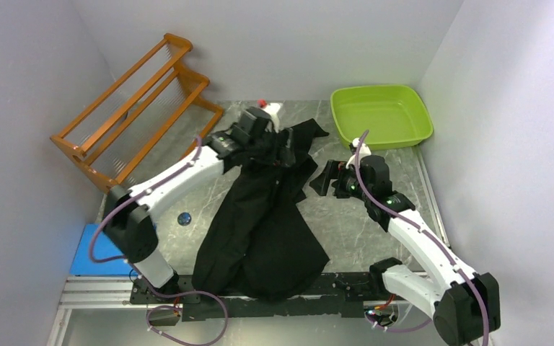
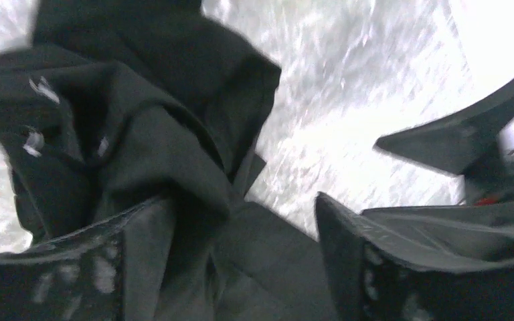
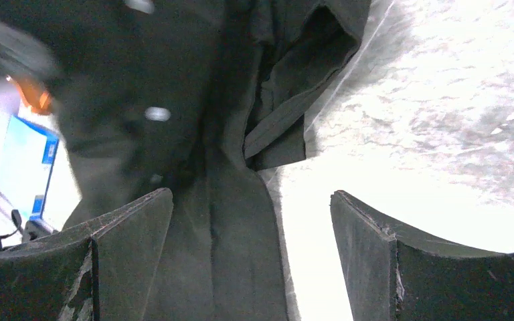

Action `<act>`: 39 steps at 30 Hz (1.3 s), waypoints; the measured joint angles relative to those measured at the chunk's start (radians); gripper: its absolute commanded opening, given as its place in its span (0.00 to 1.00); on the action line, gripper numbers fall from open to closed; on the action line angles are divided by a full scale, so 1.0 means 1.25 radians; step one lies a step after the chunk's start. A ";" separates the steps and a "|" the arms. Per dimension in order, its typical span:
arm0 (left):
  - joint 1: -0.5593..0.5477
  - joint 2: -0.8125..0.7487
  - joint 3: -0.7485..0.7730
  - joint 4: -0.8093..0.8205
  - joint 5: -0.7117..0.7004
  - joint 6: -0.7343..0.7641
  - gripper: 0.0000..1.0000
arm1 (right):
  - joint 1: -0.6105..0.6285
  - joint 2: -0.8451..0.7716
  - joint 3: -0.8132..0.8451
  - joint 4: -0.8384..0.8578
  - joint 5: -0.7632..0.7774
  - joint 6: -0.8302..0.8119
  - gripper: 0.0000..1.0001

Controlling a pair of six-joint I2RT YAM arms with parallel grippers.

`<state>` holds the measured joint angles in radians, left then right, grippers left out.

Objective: Pin the brooch onto the clothing
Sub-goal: Flatten out the clothes at the center of the board.

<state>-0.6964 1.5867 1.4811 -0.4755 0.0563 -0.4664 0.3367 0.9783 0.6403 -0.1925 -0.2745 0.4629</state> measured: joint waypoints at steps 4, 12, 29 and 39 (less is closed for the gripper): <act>-0.049 0.061 -0.021 -0.016 0.002 0.011 0.95 | -0.002 -0.049 0.000 -0.010 0.031 -0.004 0.92; 0.104 -0.176 -0.208 0.039 0.084 -0.032 0.95 | 0.007 0.000 -0.003 0.031 -0.044 -0.043 0.89; 0.369 -0.346 -0.613 0.059 0.174 -0.155 0.95 | 0.382 0.421 0.422 0.035 0.252 -0.242 0.82; 0.372 -0.289 -0.716 0.146 0.211 -0.169 0.61 | 0.464 0.596 0.459 -0.041 0.470 -0.399 0.53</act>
<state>-0.2317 1.2255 0.5865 -0.2924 0.3206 -0.6781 0.9173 1.7237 1.2144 -0.2432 0.3126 -0.0357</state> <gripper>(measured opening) 0.795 0.577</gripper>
